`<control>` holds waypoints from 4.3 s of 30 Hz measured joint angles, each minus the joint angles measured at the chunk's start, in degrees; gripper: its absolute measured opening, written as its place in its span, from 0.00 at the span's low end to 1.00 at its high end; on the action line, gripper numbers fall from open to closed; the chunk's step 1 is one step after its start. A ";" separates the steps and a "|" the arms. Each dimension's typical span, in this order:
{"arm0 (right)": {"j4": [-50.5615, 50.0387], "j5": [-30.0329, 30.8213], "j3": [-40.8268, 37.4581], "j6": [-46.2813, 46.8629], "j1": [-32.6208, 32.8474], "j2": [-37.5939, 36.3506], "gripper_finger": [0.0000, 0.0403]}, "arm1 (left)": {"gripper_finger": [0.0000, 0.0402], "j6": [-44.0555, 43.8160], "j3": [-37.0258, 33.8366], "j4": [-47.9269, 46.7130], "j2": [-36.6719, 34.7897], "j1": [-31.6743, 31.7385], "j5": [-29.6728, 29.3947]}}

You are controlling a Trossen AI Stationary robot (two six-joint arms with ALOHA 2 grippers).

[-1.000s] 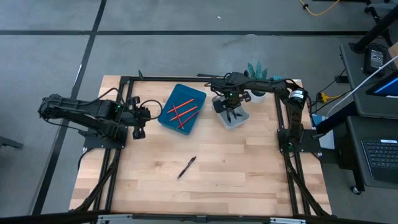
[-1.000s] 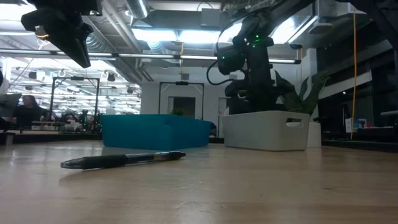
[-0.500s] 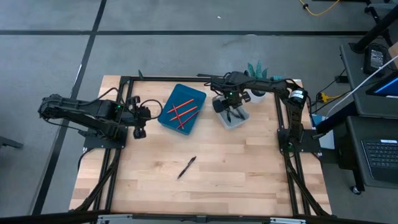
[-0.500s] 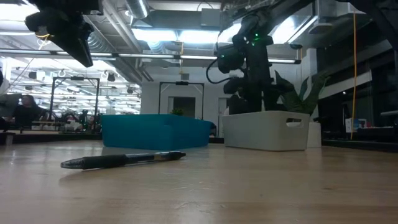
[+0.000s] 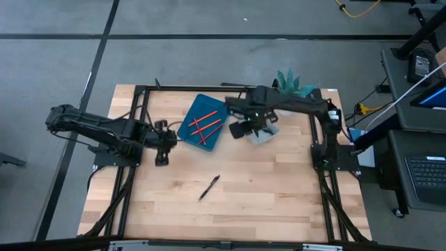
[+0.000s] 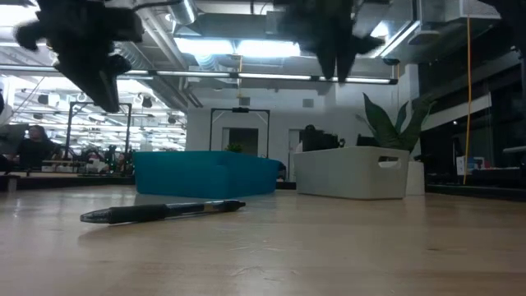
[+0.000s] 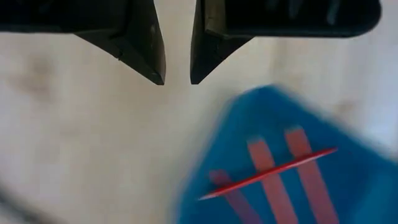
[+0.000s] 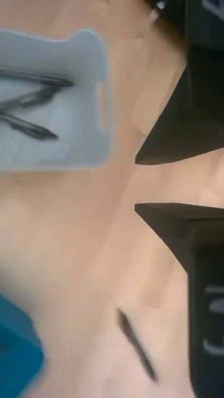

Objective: Sort pens & pencils
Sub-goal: Put the black pen into the gray bin

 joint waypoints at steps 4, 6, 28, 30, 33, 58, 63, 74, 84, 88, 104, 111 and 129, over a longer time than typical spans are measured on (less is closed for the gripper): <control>-0.04 5.03 7.48 6.92 8.53 -0.69 0.26 | 0.17 -2.20 0.02 6.67 3.12 -3.88 5.82; 0.01 8.84 10.82 11.01 12.27 -0.98 0.25 | 0.17 -3.95 0.02 10.08 5.39 -6.10 6.14; 0.11 43.23 21.37 -5.71 20.64 -5.40 0.23 | 0.17 -30.24 21.33 24.73 45.78 -9.89 10.20; 0.04 43.21 21.35 -7.74 20.66 -5.80 0.23 | 0.17 -33.94 22.45 23.95 47.58 -9.22 11.34; 0.03 43.25 21.28 -10.47 20.68 -7.19 0.23 | 0.17 -38.14 22.99 23.77 48.54 -9.55 11.99; 0.05 47.66 21.30 -16.05 20.68 -13.87 0.23 | 0.17 -49.95 23.04 24.93 52.12 -11.26 10.26; 0.07 47.54 21.30 -16.49 20.68 -13.87 0.23 | 0.17 -49.99 23.18 26.86 53.76 -10.99 12.14; 0.14 47.56 21.30 -17.90 20.68 -13.87 0.23 | 0.17 -49.94 23.21 26.00 54.27 -10.93 12.67; 0.15 47.56 21.30 -17.90 20.69 -13.85 0.23 | 0.07 -50.75 23.32 24.55 55.14 -10.93 12.71; 0.14 47.54 21.30 -17.90 20.68 -13.84 0.23 | 0.06 -49.98 24.34 24.05 55.27 -11.10 12.57; 0.07 47.08 21.30 -17.87 20.70 -13.84 0.23 | 0.06 -46.29 34.60 13.54 55.70 -12.11 5.78; 0.04 47.48 21.25 -17.98 20.65 -14.40 0.23 | 0.05 -45.83 37.28 12.06 55.49 -13.52 2.83; -0.05 43.09 5.03 -16.44 8.05 -20.88 0.23 | 0.05 -45.92 37.54 15.42 53.29 -14.96 -3.25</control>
